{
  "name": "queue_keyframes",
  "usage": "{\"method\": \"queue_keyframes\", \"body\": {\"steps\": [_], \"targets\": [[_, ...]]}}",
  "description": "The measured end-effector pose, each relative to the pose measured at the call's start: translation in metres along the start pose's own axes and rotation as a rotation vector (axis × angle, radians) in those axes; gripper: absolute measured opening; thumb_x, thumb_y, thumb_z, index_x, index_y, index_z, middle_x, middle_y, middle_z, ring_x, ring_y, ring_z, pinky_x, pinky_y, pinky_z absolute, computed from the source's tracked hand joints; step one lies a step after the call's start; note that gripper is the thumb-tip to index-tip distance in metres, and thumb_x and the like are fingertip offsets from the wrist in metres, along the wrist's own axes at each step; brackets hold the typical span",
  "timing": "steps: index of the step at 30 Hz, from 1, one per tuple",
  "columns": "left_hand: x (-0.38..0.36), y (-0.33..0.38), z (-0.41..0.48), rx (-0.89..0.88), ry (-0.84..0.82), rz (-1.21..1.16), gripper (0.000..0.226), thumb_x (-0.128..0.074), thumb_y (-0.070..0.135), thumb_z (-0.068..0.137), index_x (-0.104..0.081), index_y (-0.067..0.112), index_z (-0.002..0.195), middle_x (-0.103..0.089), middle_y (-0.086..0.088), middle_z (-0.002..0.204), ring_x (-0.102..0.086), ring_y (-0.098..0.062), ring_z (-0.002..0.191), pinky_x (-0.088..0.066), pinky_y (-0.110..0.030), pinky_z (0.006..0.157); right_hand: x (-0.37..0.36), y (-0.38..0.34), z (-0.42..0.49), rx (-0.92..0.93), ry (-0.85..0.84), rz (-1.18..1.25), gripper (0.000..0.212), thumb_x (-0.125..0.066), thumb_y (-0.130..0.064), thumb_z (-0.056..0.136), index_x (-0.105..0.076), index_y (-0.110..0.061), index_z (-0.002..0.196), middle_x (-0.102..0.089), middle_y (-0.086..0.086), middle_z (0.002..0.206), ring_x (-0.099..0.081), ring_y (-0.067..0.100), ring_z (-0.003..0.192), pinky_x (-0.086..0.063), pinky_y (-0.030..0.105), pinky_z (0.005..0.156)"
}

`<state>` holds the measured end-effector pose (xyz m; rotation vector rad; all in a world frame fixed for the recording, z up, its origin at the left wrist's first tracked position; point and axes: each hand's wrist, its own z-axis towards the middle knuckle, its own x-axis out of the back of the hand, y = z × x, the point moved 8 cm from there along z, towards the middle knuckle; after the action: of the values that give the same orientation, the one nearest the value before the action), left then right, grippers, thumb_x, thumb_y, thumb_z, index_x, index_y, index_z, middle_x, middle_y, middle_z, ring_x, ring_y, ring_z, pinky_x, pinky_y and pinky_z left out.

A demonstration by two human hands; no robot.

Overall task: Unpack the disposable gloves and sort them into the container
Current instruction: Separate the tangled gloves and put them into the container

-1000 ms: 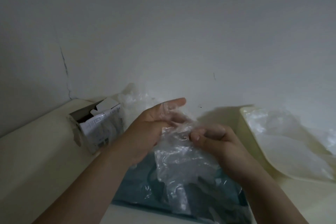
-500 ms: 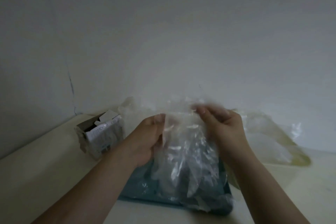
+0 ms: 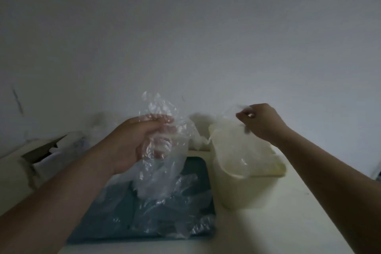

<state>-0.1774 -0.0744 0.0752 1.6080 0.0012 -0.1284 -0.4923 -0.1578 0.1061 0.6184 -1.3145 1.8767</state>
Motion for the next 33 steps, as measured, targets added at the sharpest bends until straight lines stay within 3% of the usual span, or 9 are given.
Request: {"method": "queue_keyframes", "body": {"steps": [7,9,11,14,16,19,25,30,33], "targets": [[-0.056,0.044,-0.010,-0.042,-0.255,-0.074,0.029,-0.055,0.027,0.102,-0.069,0.014,0.124,-0.075,-0.013,0.123,-0.077,-0.027,0.083,-0.056,-0.029,0.047,-0.036,0.032,0.020,-0.063,-0.156,-0.274,0.020,-0.058,-0.050,0.082,-0.061,-0.033,0.072,-0.062,-0.009,0.084,-0.066,0.023,0.091,-0.055,0.034,0.080],[-0.081,0.050,0.002,-0.049,-0.330,-0.065,0.027,-0.054,0.026,0.104,-0.068,0.014,0.124,-0.076,-0.013,0.122,-0.077,-0.026,0.084,-0.057,-0.028,0.050,-0.047,0.025,0.009,-0.079,-0.283,-0.260,0.053,-0.043,-0.057,0.073,-0.071,-0.019,0.098,-0.067,0.016,0.109,-0.064,0.032,0.113,-0.052,0.037,0.092],[-0.107,0.048,0.025,-0.043,-0.343,-0.046,0.022,-0.058,0.022,0.104,-0.070,0.014,0.119,-0.077,-0.013,0.118,-0.077,-0.025,0.088,-0.060,-0.030,0.055,-0.049,0.024,0.000,-0.169,-0.391,-0.148,0.078,-0.044,-0.043,0.090,-0.041,0.009,0.149,-0.040,0.032,0.154,-0.044,0.037,0.141,-0.037,0.037,0.111],[-0.133,0.025,0.072,-0.007,-0.240,-0.016,0.021,-0.071,0.009,0.096,-0.073,0.003,0.116,-0.078,-0.019,0.105,-0.076,-0.027,0.080,-0.064,-0.040,0.065,-0.006,0.030,0.011,-0.170,-0.119,0.092,0.061,-0.050,-0.029,0.100,-0.039,-0.006,0.155,-0.048,0.028,0.148,-0.054,0.030,0.121,-0.042,0.035,0.096],[-0.144,0.003,0.097,0.037,-0.159,0.062,0.025,-0.075,-0.001,0.092,-0.071,-0.006,0.116,-0.076,-0.023,0.092,-0.075,-0.030,0.073,-0.063,-0.047,0.076,0.032,0.041,0.011,-0.143,0.079,0.068,0.066,-0.070,-0.031,0.092,-0.045,-0.017,0.152,-0.058,0.017,0.139,-0.061,0.028,0.116,-0.050,0.044,0.102],[-0.148,-0.022,0.125,0.072,-0.074,0.192,0.019,-0.080,-0.006,0.082,-0.074,-0.003,0.100,-0.076,-0.025,0.096,-0.077,-0.038,0.086,-0.063,-0.056,0.087,0.070,0.056,0.002,-0.135,0.212,0.114,0.054,-0.070,-0.032,0.095,-0.053,-0.022,0.145,-0.061,0.004,0.137,-0.063,0.026,0.120,-0.051,0.046,0.106],[-0.168,-0.034,0.138,-0.025,-0.035,0.600,0.025,-0.078,0.003,0.086,-0.073,0.006,0.110,-0.074,-0.015,0.107,-0.073,-0.031,0.095,-0.063,-0.043,0.088,0.017,0.006,-0.037,0.012,-0.257,0.065,0.051,-0.062,-0.048,0.098,-0.056,-0.029,0.145,-0.058,-0.003,0.145,-0.054,0.016,0.132,-0.048,0.035,0.106],[-0.149,-0.022,0.128,-0.121,0.067,0.556,0.057,-0.061,0.002,0.096,-0.049,0.018,0.149,-0.056,-0.004,0.144,-0.056,-0.025,0.127,-0.051,-0.029,0.089,-0.053,-0.002,-0.048,-0.058,-0.614,-0.248,0.060,-0.037,-0.047,0.109,-0.017,-0.031,0.164,-0.029,0.002,0.168,-0.035,0.027,0.150,-0.030,0.042,0.120],[-0.122,-0.007,0.109,-0.213,0.127,0.513,0.055,-0.064,0.004,0.097,-0.050,0.018,0.148,-0.058,-0.002,0.142,-0.058,-0.019,0.123,-0.047,-0.018,0.079,-0.088,0.009,-0.042,-0.036,-0.688,-0.388,0.061,-0.034,-0.056,0.107,-0.019,-0.037,0.162,-0.028,0.002,0.169,-0.034,0.031,0.150,-0.026,0.047,0.123]]}}
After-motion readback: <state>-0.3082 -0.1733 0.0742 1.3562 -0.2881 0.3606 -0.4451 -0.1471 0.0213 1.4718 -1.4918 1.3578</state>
